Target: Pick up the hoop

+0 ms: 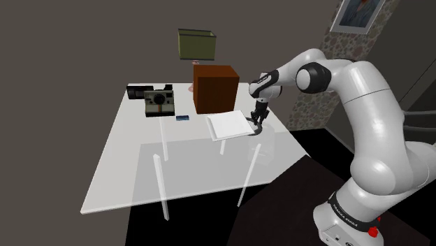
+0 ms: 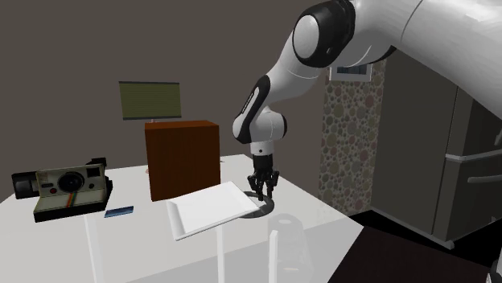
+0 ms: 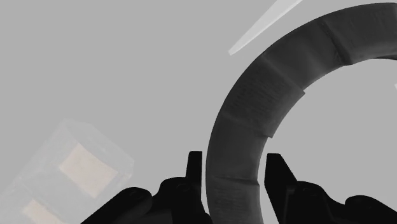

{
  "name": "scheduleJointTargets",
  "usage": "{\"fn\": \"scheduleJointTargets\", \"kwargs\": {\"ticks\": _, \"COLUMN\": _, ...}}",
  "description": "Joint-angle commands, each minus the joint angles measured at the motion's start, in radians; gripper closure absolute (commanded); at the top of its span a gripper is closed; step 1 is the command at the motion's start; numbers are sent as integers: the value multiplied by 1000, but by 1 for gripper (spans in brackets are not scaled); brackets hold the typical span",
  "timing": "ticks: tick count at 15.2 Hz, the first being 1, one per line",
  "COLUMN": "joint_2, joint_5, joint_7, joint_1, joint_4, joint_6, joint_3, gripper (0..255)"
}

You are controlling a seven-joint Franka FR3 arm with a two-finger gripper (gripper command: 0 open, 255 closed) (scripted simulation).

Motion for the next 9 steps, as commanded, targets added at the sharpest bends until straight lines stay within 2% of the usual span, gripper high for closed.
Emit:
{"fn": "scheduleJointTargets", "kwargs": {"ticks": 1, "joint_2": 3, "joint_5": 0, "joint_7": -1, "joint_1": -1, "joint_4": -4, "joint_6": 0, "joint_3": 0, "gripper": 255}}
{"fn": "scheduleJointTargets", "kwargs": {"ticks": 9, "joint_2": -50, "joint_5": -5, "joint_7": 4, "joint_1": 7, "joint_4": -21, "joint_6": -35, "joint_3": -4, "gripper": 255}}
